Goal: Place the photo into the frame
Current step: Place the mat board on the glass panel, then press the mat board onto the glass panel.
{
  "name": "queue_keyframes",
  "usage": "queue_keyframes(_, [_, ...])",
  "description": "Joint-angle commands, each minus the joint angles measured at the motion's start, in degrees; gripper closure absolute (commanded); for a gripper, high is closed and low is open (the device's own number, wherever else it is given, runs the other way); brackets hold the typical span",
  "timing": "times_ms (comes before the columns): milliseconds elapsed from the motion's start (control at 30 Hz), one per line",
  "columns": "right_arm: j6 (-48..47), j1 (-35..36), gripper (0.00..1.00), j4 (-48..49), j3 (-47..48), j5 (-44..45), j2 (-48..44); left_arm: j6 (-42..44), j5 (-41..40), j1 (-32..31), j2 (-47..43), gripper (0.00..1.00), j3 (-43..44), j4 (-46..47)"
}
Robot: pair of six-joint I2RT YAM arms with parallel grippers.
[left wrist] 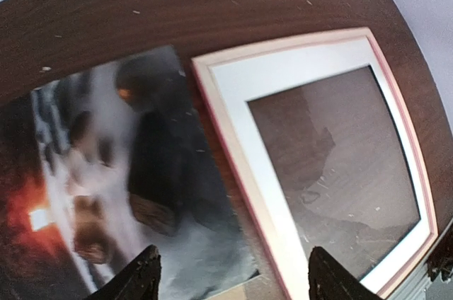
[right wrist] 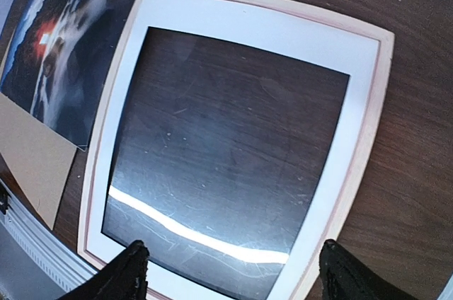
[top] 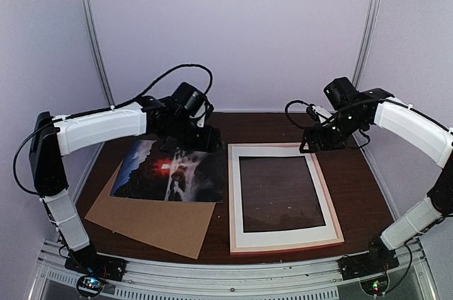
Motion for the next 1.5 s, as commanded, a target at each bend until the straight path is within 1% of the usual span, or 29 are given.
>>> queue_keyframes(0, [3.5, 6.1, 0.17, 9.6, -1.2, 1.4, 1.2, 3.5, -2.6, 6.1, -5.4, 0.28, -4.4, -2.1])
queue_keyframes(133, [6.1, 10.5, 0.18, 18.0, 0.1, 0.2, 6.7, 4.1, -3.4, 8.9, -8.3, 0.26, -6.7, -2.1])
queue_keyframes(200, [7.2, 12.1, 0.18, 22.6, 1.4, -0.9, 10.9, 4.2, -3.2, 10.1, -9.3, 0.25, -7.6, -2.2])
queue_keyframes(367, [8.3, 15.1, 0.18, 29.7, 8.7, -2.9, 22.0, 4.4, -2.3, 12.3, -11.1, 0.21, -9.9, -2.2])
queue_keyframes(567, [10.4, 16.5, 0.18, 36.8, 15.4, -3.2, 33.7, 5.0, -2.5, 13.8, -13.0, 0.15, -12.4, -2.2])
queue_keyframes(733, [12.7, 16.7, 0.18, 42.0, 20.1, -4.2, 42.0, 5.7, -2.7, 14.4, -14.0, 0.14, -13.8, -2.3])
queue_keyframes(933, [16.0, 16.6, 0.18, 44.6, 27.1, -7.0, 50.5, 6.5, -3.0, 14.8, -15.0, 0.14, -15.1, -2.6])
queue_keyframes(1100, [16.7, 16.6, 0.18, 43.8, 28.1, -6.0, 52.5, 7.2, -3.6, 15.0, -15.7, 0.14, -16.0, -2.8])
queue_keyframes(1333, [16.1, 16.6, 0.18, 43.0, 25.0, -4.7, 49.1, 7.1, -4.0, 15.1, -15.5, 0.14, -16.2, -2.7])
queue_keyframes(1467, [15.2, 16.5, 0.18, 40.4, 23.8, -1.2, 46.5, 7.3, -4.6, 15.2, -15.9, 0.14, -16.0, -2.8])
